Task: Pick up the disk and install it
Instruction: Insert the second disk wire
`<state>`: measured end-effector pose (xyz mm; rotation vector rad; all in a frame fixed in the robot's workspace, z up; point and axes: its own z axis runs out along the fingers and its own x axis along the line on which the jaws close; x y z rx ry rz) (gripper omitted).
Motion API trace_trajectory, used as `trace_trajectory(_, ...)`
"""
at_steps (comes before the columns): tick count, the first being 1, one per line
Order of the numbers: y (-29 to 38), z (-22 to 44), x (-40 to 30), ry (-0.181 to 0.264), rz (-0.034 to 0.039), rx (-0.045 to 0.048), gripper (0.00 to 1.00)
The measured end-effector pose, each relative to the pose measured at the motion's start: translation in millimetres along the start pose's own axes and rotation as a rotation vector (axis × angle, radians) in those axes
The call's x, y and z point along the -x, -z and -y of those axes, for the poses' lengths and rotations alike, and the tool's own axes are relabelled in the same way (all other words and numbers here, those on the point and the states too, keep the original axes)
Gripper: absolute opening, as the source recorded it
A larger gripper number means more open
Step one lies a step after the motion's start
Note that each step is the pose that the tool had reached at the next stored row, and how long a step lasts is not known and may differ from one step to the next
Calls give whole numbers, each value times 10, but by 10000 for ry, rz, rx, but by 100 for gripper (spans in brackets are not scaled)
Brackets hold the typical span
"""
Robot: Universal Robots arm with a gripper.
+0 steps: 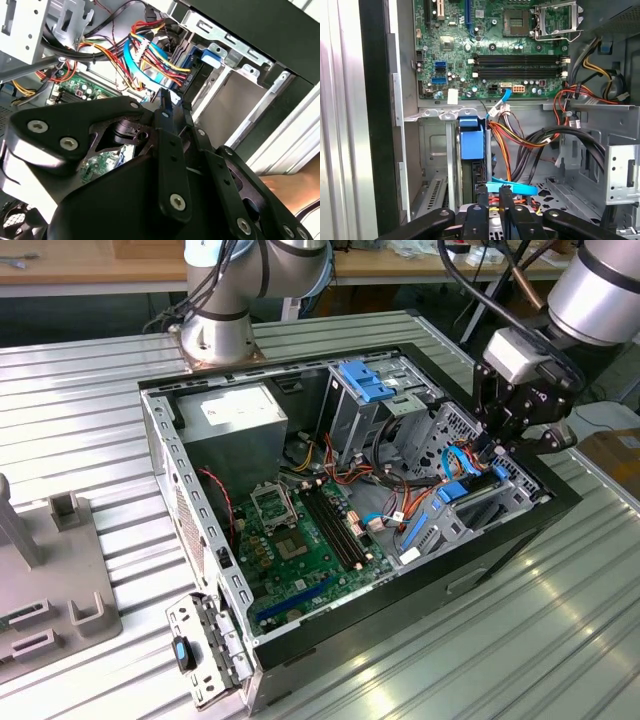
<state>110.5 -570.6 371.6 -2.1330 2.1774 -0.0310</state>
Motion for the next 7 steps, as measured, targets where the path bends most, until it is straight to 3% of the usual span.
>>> trace_trajectory(1,25,1,2,0,0,-7,24)
trace_trajectory(7,27,1,3,0,0,-15,24)
